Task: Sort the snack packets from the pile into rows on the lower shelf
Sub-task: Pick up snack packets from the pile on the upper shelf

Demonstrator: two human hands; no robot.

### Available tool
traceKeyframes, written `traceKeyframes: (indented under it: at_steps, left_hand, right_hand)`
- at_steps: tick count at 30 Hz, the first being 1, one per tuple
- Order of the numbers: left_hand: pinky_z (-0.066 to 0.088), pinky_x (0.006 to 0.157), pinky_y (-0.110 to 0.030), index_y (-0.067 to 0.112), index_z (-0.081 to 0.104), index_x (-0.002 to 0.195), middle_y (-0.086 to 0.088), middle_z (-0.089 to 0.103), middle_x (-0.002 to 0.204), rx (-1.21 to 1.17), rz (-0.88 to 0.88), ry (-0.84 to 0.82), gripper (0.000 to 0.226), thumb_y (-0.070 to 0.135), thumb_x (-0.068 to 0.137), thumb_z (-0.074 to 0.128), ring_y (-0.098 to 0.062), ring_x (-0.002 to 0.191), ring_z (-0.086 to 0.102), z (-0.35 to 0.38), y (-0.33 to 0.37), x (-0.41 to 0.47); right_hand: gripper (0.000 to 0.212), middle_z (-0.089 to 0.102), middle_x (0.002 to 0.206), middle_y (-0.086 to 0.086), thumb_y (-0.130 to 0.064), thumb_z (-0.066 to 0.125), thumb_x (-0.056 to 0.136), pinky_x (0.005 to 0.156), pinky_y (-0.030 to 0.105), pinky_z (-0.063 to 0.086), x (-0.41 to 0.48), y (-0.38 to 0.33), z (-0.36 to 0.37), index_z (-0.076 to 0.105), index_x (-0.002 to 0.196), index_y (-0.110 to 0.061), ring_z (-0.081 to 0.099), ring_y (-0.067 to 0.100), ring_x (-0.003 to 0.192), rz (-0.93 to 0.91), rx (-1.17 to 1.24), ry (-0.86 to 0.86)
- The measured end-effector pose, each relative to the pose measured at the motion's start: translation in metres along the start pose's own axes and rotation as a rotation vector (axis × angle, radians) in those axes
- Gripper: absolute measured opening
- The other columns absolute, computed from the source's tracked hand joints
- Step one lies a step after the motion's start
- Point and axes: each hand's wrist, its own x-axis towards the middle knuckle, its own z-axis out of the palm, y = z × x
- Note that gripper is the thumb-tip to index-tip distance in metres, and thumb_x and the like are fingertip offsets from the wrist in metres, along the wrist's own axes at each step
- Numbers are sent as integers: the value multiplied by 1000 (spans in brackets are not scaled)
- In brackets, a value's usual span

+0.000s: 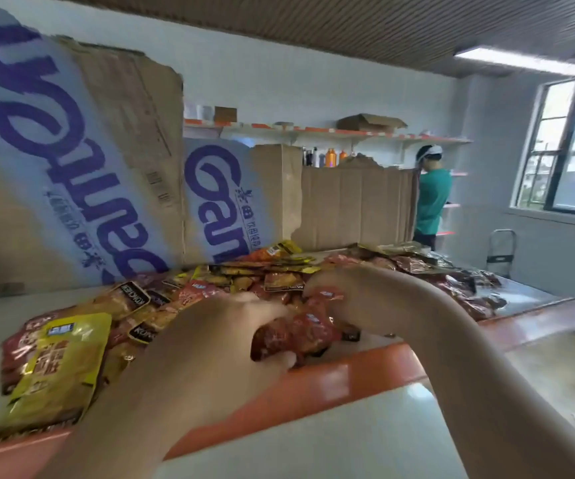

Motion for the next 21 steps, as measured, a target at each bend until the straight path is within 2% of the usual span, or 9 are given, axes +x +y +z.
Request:
traceKeyframes:
  at_steps: [4, 7, 9, 11, 12, 14, 17, 20, 21]
  left_hand:
    - [47, 98, -30, 60, 47, 138, 37, 50, 123, 49, -89, -55, 72, 89, 75, 29, 3, 116, 46, 12, 12, 17]
    - [45, 99, -29, 57, 55, 132, 38, 48, 125, 71, -151, -59, 70, 88, 74, 31, 6, 116, 44, 16, 24, 23]
    - [44, 98, -27, 56, 61, 121, 39, 48, 123, 38, -190, -62, 59, 85, 74, 39, 8, 116, 44, 16, 30, 22]
    - [42, 99, -23, 53, 64, 110, 39, 50, 123, -14, -224, -28, 40, 75, 77, 56, 12, 117, 46, 15, 33, 20]
    - [41, 100, -21, 53, 65, 108, 39, 50, 124, -30, -237, -19, 30, 66, 80, 64, 13, 118, 46, 13, 35, 18]
    - [41, 102, -21, 55, 65, 106, 40, 50, 126, -36, -249, -11, 24, 48, 84, 73, 12, 122, 47, 11, 36, 16]
    - [43, 104, -22, 53, 66, 108, 37, 54, 127, -52, -236, 25, 35, 28, 83, 70, 8, 125, 52, 7, 40, 12]
    - [44, 102, -16, 66, 53, 123, 39, 55, 126, -41, -234, 71, 67, 16, 80, 64, 11, 123, 52, 9, 43, 15]
    - [46, 101, -19, 74, 46, 123, 40, 55, 122, -44, -251, 74, 79, 11, 80, 64, 9, 120, 53, 10, 43, 17]
  right_hand:
    - [38, 60, 104, -12, -25, 48, 97, 66, 25, 39, 9, 4, -12, 65, 124, -45, 56, 11, 92, -174, -108, -113]
    - [23, 60, 82, -14, -28, 52, 95, 60, 29, 40, 17, 7, -18, 69, 102, -41, 58, 7, 74, -303, -79, -122]
    - [15, 63, 85, -10, -31, 56, 96, 65, 32, 47, 24, 9, -16, 71, 98, -33, 60, 10, 75, -362, -48, -90]
    - [17, 67, 102, -12, -35, 62, 95, 78, 34, 53, 33, 12, -14, 74, 108, -32, 63, 12, 90, -388, 35, -51]
    - [20, 65, 109, -14, -36, 66, 94, 82, 31, 52, 36, 14, -13, 73, 113, -34, 62, 9, 96, -402, 96, -23]
    - [21, 61, 107, -20, -34, 72, 91, 77, 21, 46, 39, 17, -9, 70, 112, -39, 59, 0, 95, -414, 226, 42]
    - [25, 58, 110, -20, -19, 70, 91, 70, 17, 43, 42, 12, -5, 67, 103, -41, 56, -3, 92, -404, 313, 117]
    - [29, 59, 116, -8, -3, 61, 91, 84, 29, 51, 46, 9, -5, 66, 104, -29, 61, 16, 107, -358, 235, 91]
    - [32, 59, 115, -6, 0, 59, 90, 82, 28, 50, 46, 13, -7, 64, 100, -29, 61, 18, 106, -324, 254, 119]
